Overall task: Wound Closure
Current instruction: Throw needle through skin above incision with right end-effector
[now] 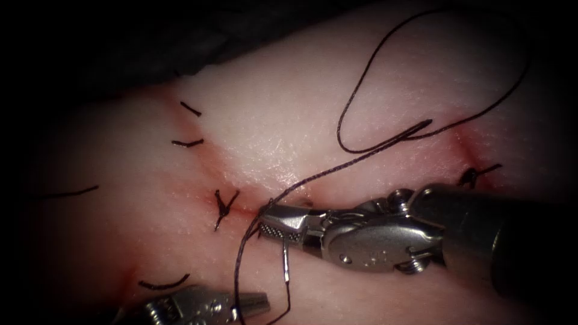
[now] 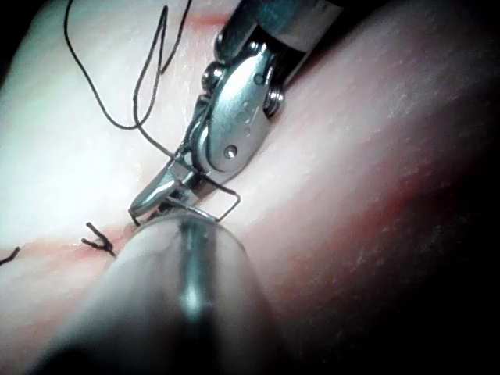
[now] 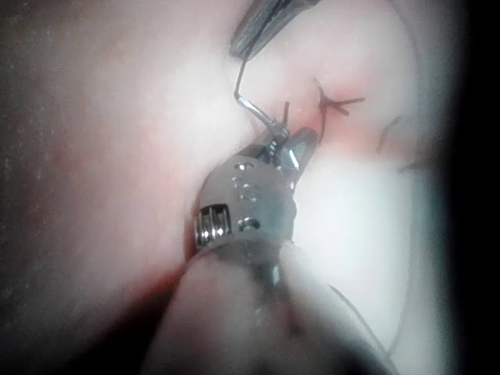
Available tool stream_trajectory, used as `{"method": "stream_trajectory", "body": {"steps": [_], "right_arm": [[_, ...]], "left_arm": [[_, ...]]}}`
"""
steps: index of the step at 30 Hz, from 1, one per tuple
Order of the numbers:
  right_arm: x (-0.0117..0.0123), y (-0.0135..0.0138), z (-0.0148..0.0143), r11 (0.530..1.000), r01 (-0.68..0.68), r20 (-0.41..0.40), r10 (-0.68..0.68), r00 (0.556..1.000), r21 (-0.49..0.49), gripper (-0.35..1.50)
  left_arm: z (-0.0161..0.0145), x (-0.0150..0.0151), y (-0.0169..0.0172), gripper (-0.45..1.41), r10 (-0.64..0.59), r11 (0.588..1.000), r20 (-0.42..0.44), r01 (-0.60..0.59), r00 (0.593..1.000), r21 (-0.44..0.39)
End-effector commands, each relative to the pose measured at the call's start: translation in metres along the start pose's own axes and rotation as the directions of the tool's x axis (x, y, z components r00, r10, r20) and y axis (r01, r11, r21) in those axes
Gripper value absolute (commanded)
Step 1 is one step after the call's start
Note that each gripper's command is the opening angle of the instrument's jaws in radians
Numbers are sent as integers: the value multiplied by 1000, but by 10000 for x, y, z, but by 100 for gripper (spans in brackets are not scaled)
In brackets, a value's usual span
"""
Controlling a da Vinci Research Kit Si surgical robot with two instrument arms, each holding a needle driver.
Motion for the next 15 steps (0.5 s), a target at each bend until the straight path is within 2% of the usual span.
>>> {"method": "stream_trajectory", "body": {"steps": [1,9,15], "right_arm": [[-3,1,6,1000,1,8,-1,1000,-3,-35],[-18,-8,-15,1000,-24,50,24,998,-1,-35],[-36,9,-29,997,-71,100,73,992,-25,-35]], "left_arm": [[5,7,-6,-45,1,1000,-2,-1,1000,4],[4,7,-6,-45,1,1000,-2,-1,1000,4],[4,7,-5,-45,0,1000,-2,0,1000,4]]}}
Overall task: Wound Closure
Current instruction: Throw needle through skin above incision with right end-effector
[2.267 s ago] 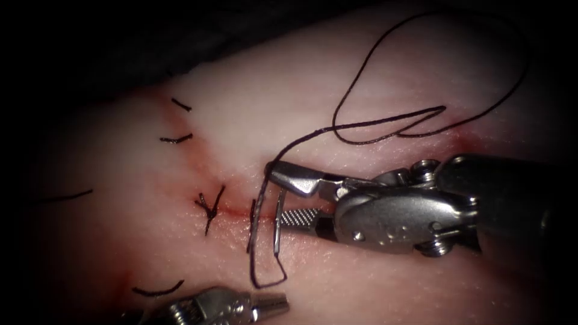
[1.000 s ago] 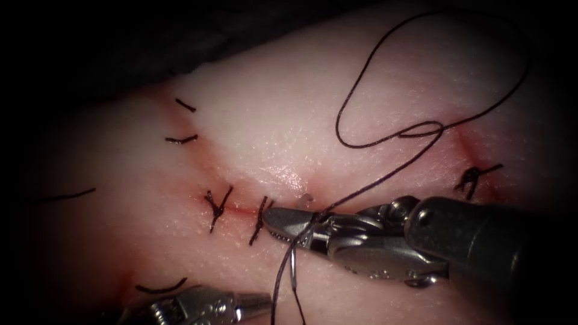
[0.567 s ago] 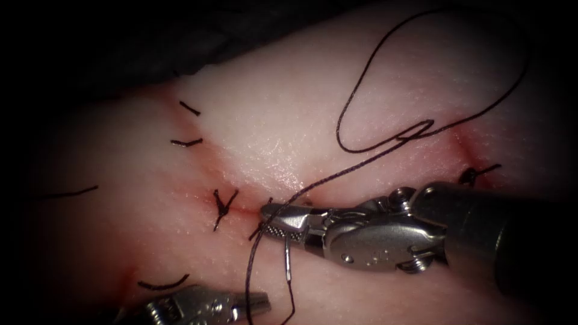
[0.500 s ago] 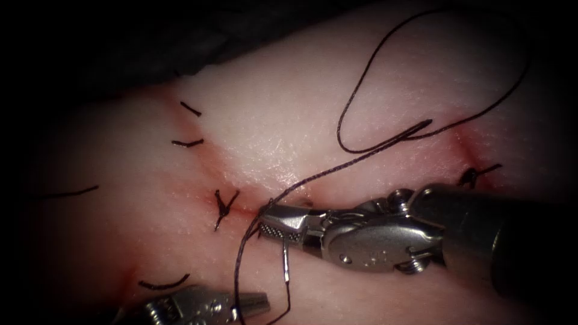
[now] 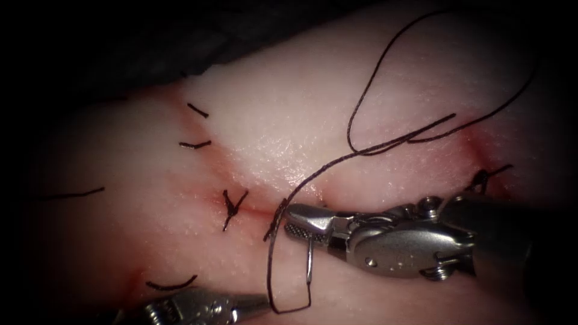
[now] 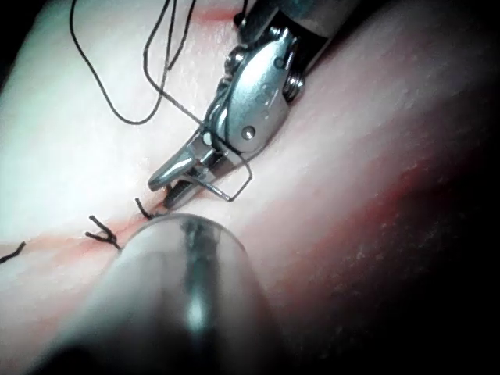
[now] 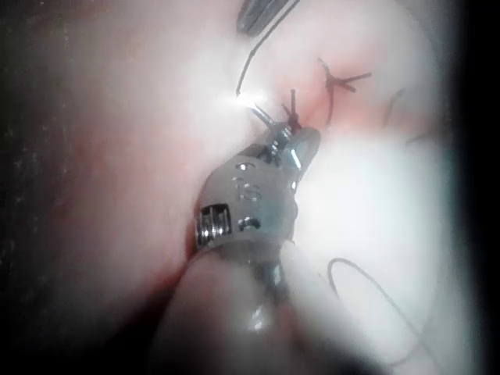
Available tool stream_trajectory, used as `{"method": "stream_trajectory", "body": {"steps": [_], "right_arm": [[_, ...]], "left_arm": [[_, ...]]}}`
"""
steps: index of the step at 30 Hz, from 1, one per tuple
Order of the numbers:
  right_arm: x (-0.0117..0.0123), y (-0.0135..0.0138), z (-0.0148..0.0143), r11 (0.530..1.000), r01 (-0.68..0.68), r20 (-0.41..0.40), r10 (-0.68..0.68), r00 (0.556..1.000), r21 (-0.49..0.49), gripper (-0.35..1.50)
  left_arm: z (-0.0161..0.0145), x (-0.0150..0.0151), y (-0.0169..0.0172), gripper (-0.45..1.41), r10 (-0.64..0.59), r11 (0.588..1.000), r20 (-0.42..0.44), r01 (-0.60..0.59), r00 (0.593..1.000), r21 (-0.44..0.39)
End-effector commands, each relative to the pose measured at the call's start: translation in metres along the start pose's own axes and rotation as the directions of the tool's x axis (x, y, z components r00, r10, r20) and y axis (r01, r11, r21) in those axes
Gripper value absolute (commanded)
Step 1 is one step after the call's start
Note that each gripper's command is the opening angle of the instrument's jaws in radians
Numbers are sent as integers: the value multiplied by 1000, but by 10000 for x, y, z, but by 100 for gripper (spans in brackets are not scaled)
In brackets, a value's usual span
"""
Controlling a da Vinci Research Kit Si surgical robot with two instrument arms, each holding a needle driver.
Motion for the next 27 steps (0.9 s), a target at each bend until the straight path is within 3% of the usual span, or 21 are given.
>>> {"method": "stream_trajectory", "body": {"steps": [1,8,12,19,27], "right_arm": [[0,12,11,1000,-2,3,2,1000,-8,-35],[-6,17,22,997,-71,20,72,997,-9,-35],[7,21,32,995,-100,-9,100,995,0,-35],[13,26,41,990,-131,3,131,991,44,-35],[11,31,42,974,-197,10,197,980,108,-35]], "left_arm": [[5,7,-6,-45,1,1000,-3,-1,1000,2],[3,8,-5,-45,-1,1000,-5,1,1000,4],[2,10,-7,-45,-5,1000,-18,5,1000,8],[-5,34,-34,-45,-23,996,-108,32,994,81],[39,54,-57,-45,-25,993,-142,41,990,110]]}}
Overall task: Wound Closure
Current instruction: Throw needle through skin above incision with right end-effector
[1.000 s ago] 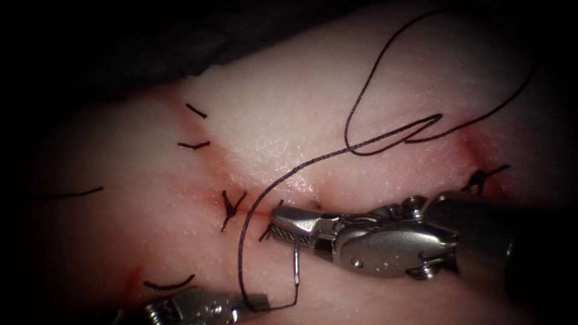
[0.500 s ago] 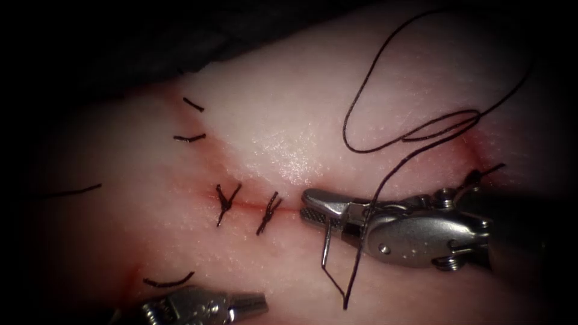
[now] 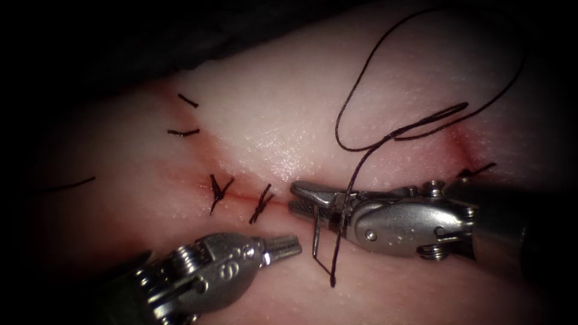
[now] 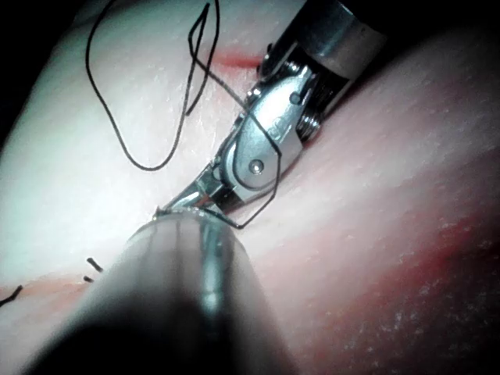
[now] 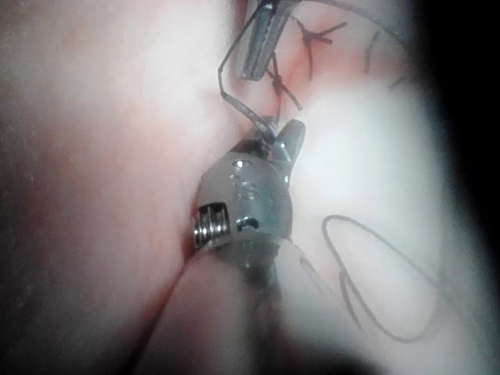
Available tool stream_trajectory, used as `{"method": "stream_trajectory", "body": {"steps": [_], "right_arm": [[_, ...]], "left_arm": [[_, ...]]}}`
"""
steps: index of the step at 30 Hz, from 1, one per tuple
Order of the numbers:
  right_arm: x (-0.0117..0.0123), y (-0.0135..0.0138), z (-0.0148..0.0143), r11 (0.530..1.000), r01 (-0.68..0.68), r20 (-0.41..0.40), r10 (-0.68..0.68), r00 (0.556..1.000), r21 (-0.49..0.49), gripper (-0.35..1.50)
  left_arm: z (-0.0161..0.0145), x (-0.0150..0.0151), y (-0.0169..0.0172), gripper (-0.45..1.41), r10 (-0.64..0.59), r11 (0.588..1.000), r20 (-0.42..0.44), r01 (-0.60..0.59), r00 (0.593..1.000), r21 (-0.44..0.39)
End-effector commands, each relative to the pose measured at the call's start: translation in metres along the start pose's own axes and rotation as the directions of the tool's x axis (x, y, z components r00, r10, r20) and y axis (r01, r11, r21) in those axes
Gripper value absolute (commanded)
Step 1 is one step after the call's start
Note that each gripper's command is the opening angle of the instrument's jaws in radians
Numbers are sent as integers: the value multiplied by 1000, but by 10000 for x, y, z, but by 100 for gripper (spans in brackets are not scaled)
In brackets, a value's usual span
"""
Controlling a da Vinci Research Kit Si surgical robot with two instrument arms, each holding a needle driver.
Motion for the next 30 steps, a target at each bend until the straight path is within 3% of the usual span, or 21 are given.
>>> {"method": "stream_trajectory", "body": {"steps": [1,9,15,25,27,30], "right_arm": [[9,14,5,1000,-2,-3,2,1000,-1,-35],[21,22,12,987,-129,-32,133,991,90,-35],[23,22,13,940,-287,-35,298,954,183,-35],[20,17,21,780,-519,-21,560,828,349,-35],[23,27,19,708,-587,-45,652,757,393,-35],[24,43,11,693,-606,-96,685,722,391,-35]], "left_arm": [[12,0,-8,-45,6,1000,-5,-6,1000,6],[53,-59,13,-45,44,998,107,-38,993,-57],[51,-67,38,-45,71,993,154,-56,986,-103],[25,-70,58,-45,101,985,212,-67,972,-159],[24,-73,54,-45,94,985,216,-59,972,-163],[24,-74,54,-45,96,984,219,-60,971,-165]]}}
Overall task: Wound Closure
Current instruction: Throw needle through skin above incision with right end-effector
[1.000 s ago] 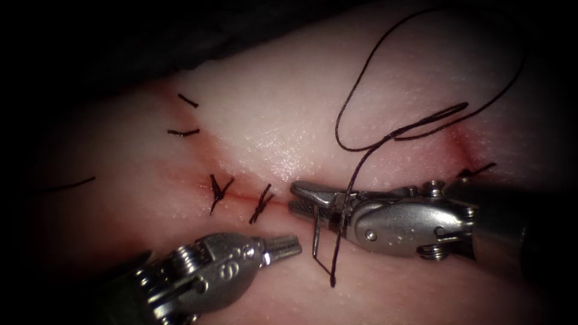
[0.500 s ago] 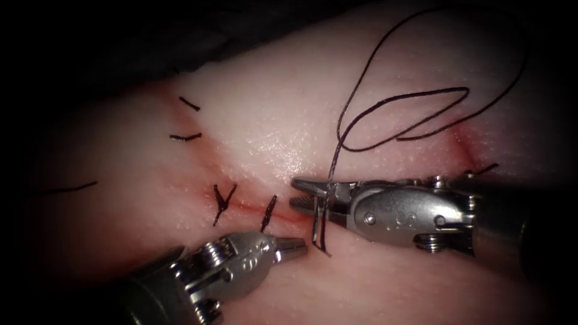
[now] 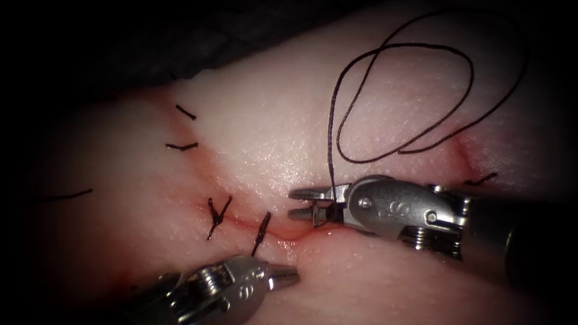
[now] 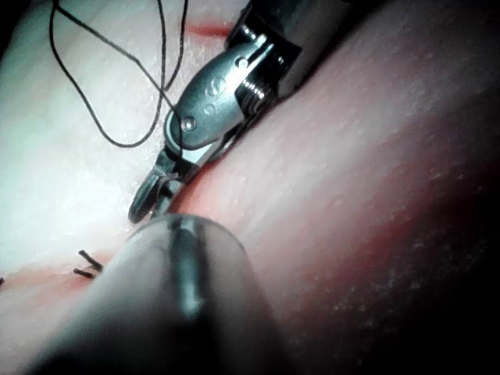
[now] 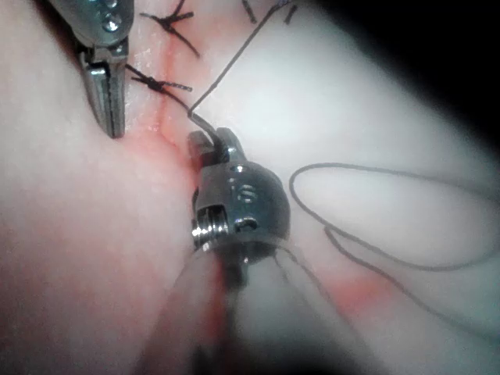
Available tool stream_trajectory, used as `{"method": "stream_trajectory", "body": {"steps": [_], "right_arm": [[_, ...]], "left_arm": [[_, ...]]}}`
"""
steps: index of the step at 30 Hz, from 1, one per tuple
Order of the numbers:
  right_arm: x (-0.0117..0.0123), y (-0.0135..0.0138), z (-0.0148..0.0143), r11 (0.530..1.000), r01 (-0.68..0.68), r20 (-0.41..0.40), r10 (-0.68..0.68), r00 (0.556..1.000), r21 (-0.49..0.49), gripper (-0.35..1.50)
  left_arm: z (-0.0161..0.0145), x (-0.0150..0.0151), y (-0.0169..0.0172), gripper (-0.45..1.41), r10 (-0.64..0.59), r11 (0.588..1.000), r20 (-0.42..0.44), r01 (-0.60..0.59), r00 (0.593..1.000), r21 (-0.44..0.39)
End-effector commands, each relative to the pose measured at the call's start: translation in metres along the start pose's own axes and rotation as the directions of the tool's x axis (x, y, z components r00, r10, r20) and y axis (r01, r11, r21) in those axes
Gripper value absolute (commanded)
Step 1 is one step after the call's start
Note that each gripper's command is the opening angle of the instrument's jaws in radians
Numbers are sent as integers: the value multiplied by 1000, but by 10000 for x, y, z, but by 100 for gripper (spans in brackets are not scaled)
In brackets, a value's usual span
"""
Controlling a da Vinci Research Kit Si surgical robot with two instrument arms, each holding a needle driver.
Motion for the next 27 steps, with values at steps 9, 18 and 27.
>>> {"method": "stream_trajectory", "body": {"steps": [9,18,27], "right_arm": [[74,10,-35,991,24,-143,-43,989,-134,73],[113,-34,-57,900,102,-403,-288,869,-424,116],[168,-29,-52,746,296,-252,-524,813,-596,116]], "left_arm": [[0,10,-7,-45,-2,1000,-3,2,1000,-3],[-4,11,-7,-45,-3,1000,-2,3,1000,-5],[-5,12,-7,-45,-3,1000,-1,3,1000,-3]]}}
